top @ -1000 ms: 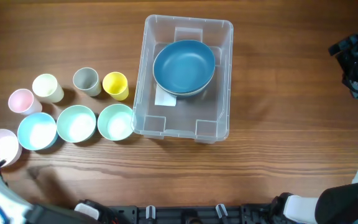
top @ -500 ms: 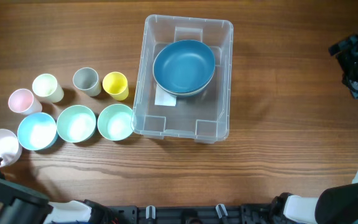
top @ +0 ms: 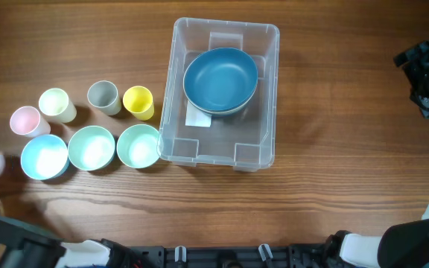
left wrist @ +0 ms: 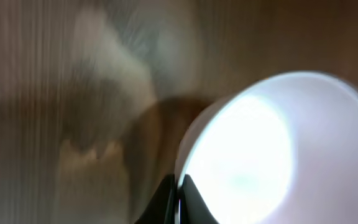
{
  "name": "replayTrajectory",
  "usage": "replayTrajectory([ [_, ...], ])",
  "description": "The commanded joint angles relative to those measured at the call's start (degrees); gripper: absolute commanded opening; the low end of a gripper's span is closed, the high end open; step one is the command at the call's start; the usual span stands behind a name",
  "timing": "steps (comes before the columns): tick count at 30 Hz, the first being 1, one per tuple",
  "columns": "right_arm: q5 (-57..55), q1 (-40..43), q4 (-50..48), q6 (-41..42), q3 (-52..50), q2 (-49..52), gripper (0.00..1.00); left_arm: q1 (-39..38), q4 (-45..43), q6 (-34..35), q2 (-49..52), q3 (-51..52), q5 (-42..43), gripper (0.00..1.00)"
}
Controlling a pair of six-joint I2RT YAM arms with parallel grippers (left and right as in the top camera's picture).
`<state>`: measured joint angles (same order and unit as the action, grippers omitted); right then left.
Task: Pack container
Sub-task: 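Reach the left gripper to the pink bowl and grasp its rim, then carry the pink bowl with the left gripper into the bin's front right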
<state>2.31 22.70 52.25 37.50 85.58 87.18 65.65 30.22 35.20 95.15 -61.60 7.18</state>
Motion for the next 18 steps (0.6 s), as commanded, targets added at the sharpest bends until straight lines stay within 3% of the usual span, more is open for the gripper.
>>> replayTrajectory([
  [1,-1.01,-0.13,-0.17,0.15,-0.20,0.26,0.99,-1.84,5.64,-0.04,-10.95,-10.10,6.19,0.04],
  [4,-1.01,-0.13,-0.17,0.17,-0.20,0.26,1.00,-7.02,9.57,-0.09,-15.54,-13.33,11.82,0.04],
  [10,-1.01,-0.13,-0.17,0.17,-0.20,0.26,1.00,-36.28,14.01,-4.17,-20.90,-13.88,21.07,0.04],
  [15,-1.01,-0.13,-0.15,0.15,-0.20,0.26,1.00,-67.10,10.38,-8.07,-15.41,-13.84,13.22,0.04],
  [18,-1.01,-0.13,-0.15,0.17,-0.20,0.26,1.00,-80.08,7.10,-9.81,-8.90,-13.84,9.62,0.04],
])
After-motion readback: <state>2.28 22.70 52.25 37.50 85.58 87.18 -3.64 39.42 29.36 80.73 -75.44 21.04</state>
